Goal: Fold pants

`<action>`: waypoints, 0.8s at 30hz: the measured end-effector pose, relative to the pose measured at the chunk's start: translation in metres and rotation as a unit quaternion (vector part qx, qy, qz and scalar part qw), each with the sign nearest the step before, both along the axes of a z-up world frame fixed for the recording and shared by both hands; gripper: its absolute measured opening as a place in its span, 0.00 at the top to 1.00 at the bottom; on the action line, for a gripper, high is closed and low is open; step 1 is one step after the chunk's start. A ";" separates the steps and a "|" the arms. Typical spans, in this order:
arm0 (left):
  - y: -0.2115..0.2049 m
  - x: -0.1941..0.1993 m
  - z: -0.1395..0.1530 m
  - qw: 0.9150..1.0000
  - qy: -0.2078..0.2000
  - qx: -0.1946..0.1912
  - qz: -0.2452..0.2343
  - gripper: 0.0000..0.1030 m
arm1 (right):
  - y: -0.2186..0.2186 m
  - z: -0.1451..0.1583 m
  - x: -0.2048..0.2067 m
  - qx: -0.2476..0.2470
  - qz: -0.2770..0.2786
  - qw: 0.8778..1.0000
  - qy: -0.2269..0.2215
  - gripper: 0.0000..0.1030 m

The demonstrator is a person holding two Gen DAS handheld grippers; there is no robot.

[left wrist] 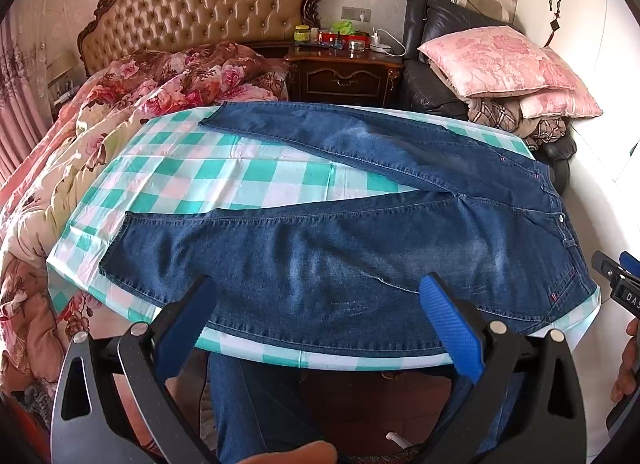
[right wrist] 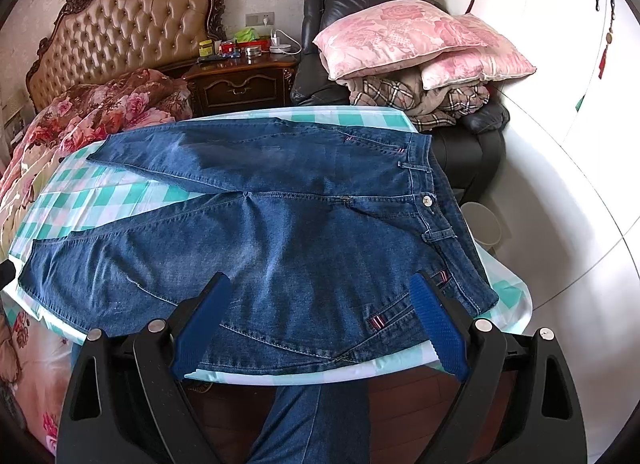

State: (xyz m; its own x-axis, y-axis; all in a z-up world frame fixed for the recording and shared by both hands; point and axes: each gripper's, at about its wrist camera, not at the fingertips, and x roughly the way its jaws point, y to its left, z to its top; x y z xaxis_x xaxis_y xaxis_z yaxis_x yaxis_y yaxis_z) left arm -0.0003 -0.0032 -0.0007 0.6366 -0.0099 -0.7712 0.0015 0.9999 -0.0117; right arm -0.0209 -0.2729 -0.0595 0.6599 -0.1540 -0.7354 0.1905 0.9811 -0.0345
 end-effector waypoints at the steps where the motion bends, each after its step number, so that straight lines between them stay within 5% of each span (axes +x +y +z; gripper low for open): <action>1: 0.000 0.000 -0.001 1.000 0.000 -0.001 0.000 0.02 | 0.000 0.000 0.000 0.000 0.000 1.000 0.000 0.15; 24: 0.000 -0.001 -0.001 1.000 0.001 -0.002 0.001 0.02 | -0.001 -0.001 0.000 0.001 0.001 1.000 0.000 0.15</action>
